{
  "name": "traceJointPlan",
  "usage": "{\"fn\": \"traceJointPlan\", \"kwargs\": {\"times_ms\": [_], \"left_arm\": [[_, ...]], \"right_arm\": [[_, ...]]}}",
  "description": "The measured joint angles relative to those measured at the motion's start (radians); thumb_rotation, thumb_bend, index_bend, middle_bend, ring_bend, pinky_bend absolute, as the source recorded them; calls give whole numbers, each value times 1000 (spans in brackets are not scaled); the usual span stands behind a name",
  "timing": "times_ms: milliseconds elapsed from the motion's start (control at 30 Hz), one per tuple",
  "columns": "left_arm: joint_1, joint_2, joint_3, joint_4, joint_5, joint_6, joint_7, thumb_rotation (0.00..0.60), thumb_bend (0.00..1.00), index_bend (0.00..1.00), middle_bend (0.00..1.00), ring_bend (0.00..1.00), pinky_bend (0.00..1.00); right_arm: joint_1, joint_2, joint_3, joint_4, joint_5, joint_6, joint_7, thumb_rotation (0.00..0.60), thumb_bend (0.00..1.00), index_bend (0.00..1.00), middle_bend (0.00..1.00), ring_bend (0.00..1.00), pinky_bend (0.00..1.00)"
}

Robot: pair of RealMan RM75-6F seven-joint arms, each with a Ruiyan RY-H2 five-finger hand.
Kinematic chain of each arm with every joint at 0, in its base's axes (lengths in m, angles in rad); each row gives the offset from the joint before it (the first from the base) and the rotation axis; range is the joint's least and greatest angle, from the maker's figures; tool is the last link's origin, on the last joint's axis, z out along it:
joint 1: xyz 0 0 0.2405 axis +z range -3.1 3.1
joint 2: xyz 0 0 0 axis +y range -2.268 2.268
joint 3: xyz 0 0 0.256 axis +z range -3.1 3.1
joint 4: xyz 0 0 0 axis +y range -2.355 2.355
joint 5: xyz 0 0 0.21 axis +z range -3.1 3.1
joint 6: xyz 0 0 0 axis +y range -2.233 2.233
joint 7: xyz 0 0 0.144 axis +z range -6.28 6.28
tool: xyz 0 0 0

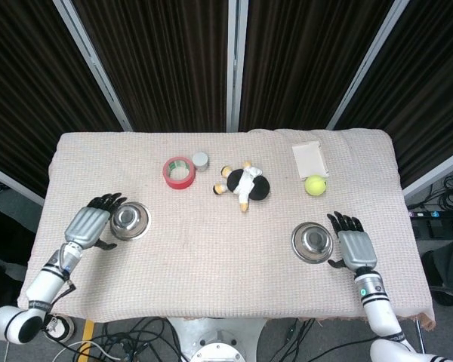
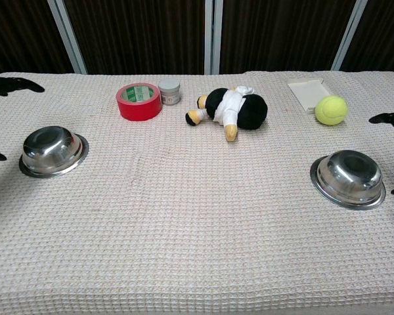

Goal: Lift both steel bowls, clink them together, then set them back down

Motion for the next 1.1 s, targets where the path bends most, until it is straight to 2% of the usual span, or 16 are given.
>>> {"fn": "traceJointPlan", "kwargs": {"times_ms": [167,467,833,1100], "left_arm": [[-55,-38,0,64,-10,-51,-7,600,55,22,6,0,131],[-119,-76,28,158,0,-134,-68,600,73,37,24,0,157],[-185,-119,51,270,23,-208,-151,600,89,62,28,0,152],[-215,-144,76,325,38,-241,-192,600,103,128,76,15,169]], "right_arm": [[64,-32,2,19,82,-53,-43,600,38,0,0,0,0],[127,-68,-15,43,151,-87,-74,600,38,0,0,0,0],[157,-75,-43,54,185,-92,-65,600,44,0,0,0,0],[174,-81,-56,64,204,-87,-54,600,54,0,0,0,0]]}}
